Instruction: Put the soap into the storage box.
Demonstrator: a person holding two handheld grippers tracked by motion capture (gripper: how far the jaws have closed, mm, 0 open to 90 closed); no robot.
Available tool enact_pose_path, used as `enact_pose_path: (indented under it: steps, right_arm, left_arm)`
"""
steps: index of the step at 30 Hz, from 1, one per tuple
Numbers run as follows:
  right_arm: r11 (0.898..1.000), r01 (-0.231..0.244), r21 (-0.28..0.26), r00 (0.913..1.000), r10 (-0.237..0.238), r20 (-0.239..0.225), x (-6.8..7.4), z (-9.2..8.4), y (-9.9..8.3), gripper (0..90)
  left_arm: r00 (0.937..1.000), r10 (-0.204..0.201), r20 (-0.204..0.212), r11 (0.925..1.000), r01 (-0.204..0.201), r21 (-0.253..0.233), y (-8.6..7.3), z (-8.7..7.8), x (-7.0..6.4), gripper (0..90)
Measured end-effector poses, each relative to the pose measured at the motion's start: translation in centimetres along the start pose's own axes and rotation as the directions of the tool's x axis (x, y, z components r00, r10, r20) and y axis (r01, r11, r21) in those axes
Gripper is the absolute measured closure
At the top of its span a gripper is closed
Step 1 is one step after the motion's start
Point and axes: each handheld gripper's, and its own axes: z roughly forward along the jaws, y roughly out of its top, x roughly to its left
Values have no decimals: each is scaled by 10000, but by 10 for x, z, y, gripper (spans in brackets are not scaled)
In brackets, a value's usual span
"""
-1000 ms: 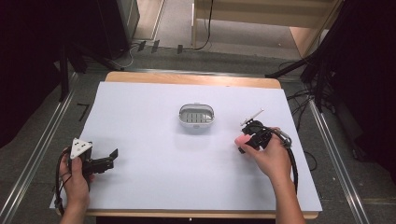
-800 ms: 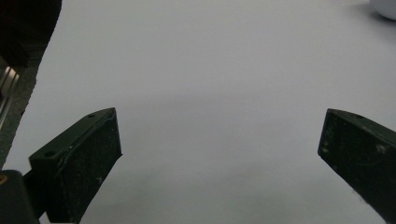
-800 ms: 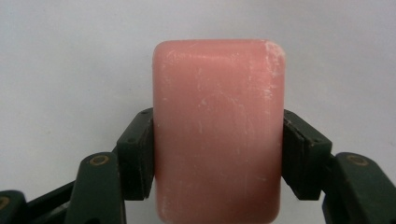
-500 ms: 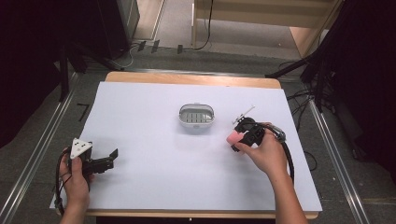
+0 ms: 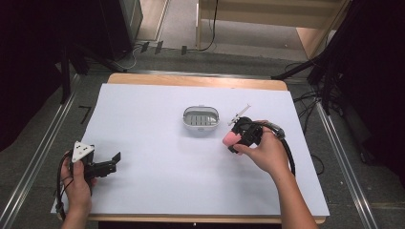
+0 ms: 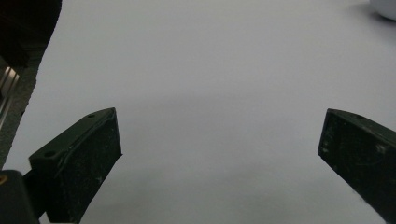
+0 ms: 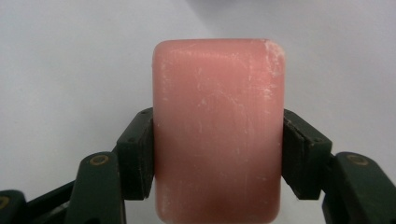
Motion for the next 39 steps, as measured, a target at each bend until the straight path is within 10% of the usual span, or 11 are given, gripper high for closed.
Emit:
enact_pose_path:
  steps: [22,39]
  right_arm:
    - [9715,2365,-163,9701,-2370,-530,23,9,42,385]
    - [9499,3097,-428,9473,-3121,-725,27,11,70,385]
  left_arm:
    - [10000,-5,10,10000,5,27,0,0,0,0]
    - [10000,-36,-4,10000,36,41,0,0,0,0]
